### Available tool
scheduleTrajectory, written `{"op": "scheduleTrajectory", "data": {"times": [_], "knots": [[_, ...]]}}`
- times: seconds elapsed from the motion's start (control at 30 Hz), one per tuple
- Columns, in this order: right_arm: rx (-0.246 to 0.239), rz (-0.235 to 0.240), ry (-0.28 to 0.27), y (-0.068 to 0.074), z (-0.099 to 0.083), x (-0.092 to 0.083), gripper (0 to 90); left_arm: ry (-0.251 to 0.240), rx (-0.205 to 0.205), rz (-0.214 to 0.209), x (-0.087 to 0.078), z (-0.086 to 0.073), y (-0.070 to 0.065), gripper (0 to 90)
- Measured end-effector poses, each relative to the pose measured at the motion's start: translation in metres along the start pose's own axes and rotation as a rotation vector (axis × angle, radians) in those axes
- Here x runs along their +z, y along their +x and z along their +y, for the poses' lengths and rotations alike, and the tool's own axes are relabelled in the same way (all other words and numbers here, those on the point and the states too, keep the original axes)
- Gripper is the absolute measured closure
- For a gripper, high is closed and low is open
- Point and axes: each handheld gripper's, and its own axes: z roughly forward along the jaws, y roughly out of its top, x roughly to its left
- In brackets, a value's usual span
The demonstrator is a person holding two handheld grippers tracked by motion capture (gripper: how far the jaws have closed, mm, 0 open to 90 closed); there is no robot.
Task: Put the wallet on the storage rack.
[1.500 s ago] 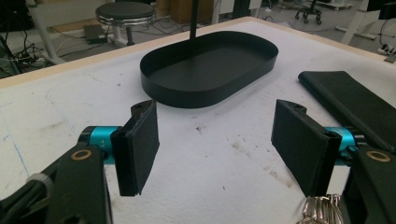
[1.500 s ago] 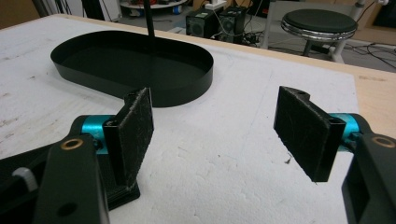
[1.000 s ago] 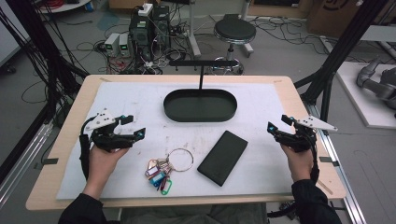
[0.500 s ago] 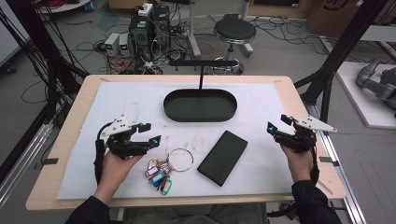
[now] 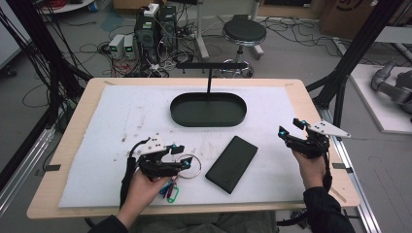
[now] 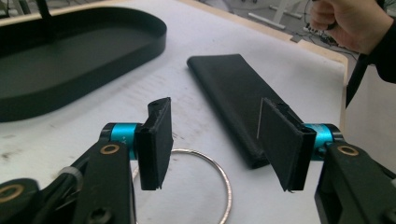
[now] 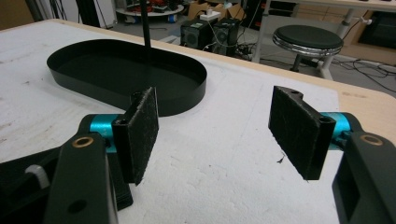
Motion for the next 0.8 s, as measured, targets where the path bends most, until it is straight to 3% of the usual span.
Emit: {"op": "scheduleTrajectory", "data": {"times": [0.1,0.2,0.23,0.27,0.4,0.47,0.6,0.73,0.8], "knots": [[-0.003,0.000,0.001,0.001,0.000,-0.001,33.6,0.017,-0.029,0.009,0.011,-0.004,-0.009,47.7],[-0.002,-0.004,-0.002,0.001,0.000,-0.002,33.6,0.041,-0.034,0.016,0.016,-0.005,-0.014,49.7],[-0.004,-0.005,-0.003,0.001,0.000,-0.002,33.7,0.055,-0.048,0.019,0.020,-0.007,-0.017,49.7],[0.009,-0.006,-0.015,0.000,0.000,-0.003,33.6,0.069,-0.093,0.001,0.026,-0.009,-0.021,52.0],[0.004,-0.001,0.000,0.001,0.000,0.000,33.7,0.119,-0.112,0.016,0.039,-0.012,-0.027,54.8],[-0.010,-0.003,-0.017,0.003,0.001,-0.002,34.1,0.145,-0.164,0.001,0.048,-0.015,-0.028,53.8],[-0.017,-0.006,-0.011,0.002,0.000,-0.004,34.1,0.189,-0.159,0.030,0.056,-0.015,-0.032,53.0],[-0.015,-0.014,-0.015,0.002,0.000,-0.007,34.1,0.232,-0.177,0.051,0.062,-0.016,-0.036,52.9],[-0.023,-0.018,-0.019,0.002,0.000,-0.008,34.2,0.250,-0.205,0.059,0.066,-0.018,-0.036,52.9]]}}
